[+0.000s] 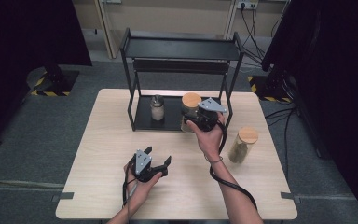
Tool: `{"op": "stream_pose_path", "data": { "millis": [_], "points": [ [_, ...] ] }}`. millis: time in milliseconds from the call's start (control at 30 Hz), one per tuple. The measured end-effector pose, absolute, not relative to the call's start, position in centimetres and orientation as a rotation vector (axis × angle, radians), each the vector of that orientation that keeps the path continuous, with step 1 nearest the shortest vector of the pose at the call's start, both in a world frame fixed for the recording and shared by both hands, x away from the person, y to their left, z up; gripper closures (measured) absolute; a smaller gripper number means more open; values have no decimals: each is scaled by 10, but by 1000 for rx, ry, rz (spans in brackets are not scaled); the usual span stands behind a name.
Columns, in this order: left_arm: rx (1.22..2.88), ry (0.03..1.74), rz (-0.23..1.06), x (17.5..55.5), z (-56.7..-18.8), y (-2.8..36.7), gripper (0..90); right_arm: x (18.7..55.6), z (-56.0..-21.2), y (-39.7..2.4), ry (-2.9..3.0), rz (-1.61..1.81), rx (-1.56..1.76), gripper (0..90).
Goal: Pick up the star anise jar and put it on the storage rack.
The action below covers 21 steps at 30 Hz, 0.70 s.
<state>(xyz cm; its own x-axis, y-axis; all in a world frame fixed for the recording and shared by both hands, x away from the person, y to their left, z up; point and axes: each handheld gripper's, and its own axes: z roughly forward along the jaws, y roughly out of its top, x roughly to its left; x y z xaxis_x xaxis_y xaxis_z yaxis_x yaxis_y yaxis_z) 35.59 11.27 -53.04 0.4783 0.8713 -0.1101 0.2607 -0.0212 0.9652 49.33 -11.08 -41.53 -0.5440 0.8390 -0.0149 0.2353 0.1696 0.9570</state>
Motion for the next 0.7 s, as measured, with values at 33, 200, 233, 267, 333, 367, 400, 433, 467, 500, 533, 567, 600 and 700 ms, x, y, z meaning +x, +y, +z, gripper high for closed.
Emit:
{"op": "stream_pose_path", "data": {
  "millis": [33,200,233,267,333,367,400,433,467,500,533,567,600,700],
  "points": [
    [1557,1016,654,356,-530,113,119,494,-416,-110,1890,1389,1018,256],
    [1557,1016,653,356,-530,113,119,502,-417,-108,1892,1377,1025,256],
    [1556,1017,653,356,-530,113,119,503,-417,-107,1895,1373,1026,256],
    [1557,1017,653,356,-530,113,119,504,-417,-106,1895,1369,1026,256],
    [1557,1017,652,356,-530,113,119,507,-417,-105,1898,1364,1030,256],
    [1557,1017,652,356,-530,113,119,509,-418,-105,1898,1363,1035,256],
    [1557,1018,651,356,-530,113,119,510,-418,-104,1899,1359,1035,256],
    [1556,1018,651,356,-530,113,119,512,-418,-104,1900,1356,1036,256],
    [1556,1018,652,356,-530,113,119,513,-418,-103,1900,1354,1040,256],
    [1557,1017,652,356,-530,113,119,514,-418,-103,1900,1353,1043,256],
    [1557,1017,653,356,-530,113,119,516,-418,-103,1899,1351,1047,256],
    [1559,1016,653,356,-530,113,119,517,-418,-103,1897,1350,1050,256],
    [1560,1016,653,356,-530,113,119,518,-419,-102,1896,1347,1053,256],
    [1558,1016,652,356,-530,113,119,522,-420,-101,1897,1341,1066,256]
  ]
}}
